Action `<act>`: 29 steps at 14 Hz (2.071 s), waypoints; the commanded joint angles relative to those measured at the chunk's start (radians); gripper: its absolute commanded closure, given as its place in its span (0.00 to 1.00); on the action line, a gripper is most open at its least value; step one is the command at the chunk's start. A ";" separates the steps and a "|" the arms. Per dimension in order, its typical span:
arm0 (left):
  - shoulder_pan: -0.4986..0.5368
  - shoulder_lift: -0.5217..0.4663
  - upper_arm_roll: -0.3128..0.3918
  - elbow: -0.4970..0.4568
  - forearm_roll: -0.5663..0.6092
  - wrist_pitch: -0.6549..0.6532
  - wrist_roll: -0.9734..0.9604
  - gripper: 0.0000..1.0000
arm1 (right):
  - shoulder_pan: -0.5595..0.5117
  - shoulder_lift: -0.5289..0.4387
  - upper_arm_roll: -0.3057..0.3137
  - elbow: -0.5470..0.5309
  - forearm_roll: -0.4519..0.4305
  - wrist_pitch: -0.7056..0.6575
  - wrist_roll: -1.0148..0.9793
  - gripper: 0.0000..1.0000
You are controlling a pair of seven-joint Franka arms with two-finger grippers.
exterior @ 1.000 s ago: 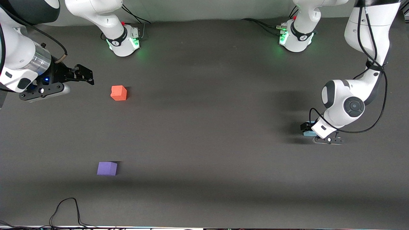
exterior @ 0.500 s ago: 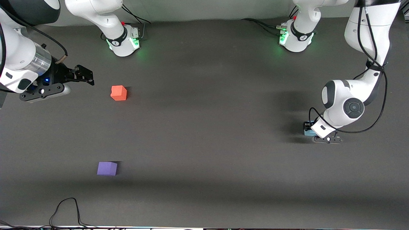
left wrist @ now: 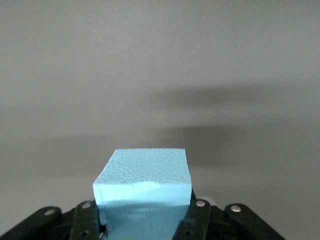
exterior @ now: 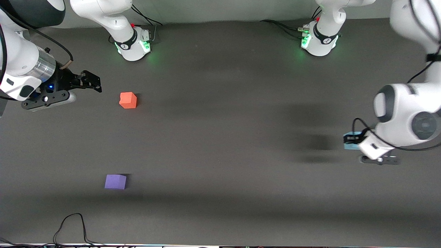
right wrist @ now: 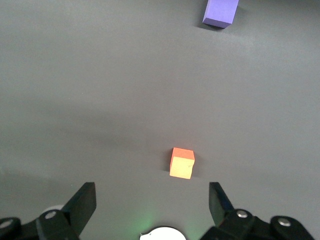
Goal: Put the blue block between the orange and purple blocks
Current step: 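Carry the light-blue cube with the left gripper to the table's middle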
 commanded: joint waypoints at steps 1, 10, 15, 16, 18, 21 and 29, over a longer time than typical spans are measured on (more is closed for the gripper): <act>-0.027 0.005 -0.013 0.150 -0.004 -0.166 -0.098 0.59 | 0.012 0.002 -0.002 0.004 -0.018 0.010 0.040 0.00; -0.389 0.062 -0.210 0.247 0.006 -0.074 -0.885 0.60 | 0.041 0.004 0.002 0.006 -0.016 0.010 0.089 0.00; -0.623 0.265 -0.207 0.354 0.086 0.071 -1.084 0.60 | 0.043 0.007 0.004 0.003 -0.016 0.016 0.091 0.00; -0.659 0.320 -0.207 0.391 0.112 0.072 -1.112 0.60 | 0.043 0.007 0.004 0.003 -0.016 0.016 0.091 0.00; -0.728 0.424 -0.202 0.463 0.160 0.079 -1.175 0.60 | 0.043 0.013 0.004 0.004 -0.016 0.017 0.091 0.00; -0.776 0.521 -0.202 0.462 0.232 0.175 -1.204 0.60 | 0.044 0.024 0.004 0.004 -0.018 0.025 0.091 0.00; -0.750 0.586 -0.204 0.448 0.246 0.278 -1.135 0.11 | 0.056 0.028 0.004 0.003 -0.018 0.034 0.091 0.00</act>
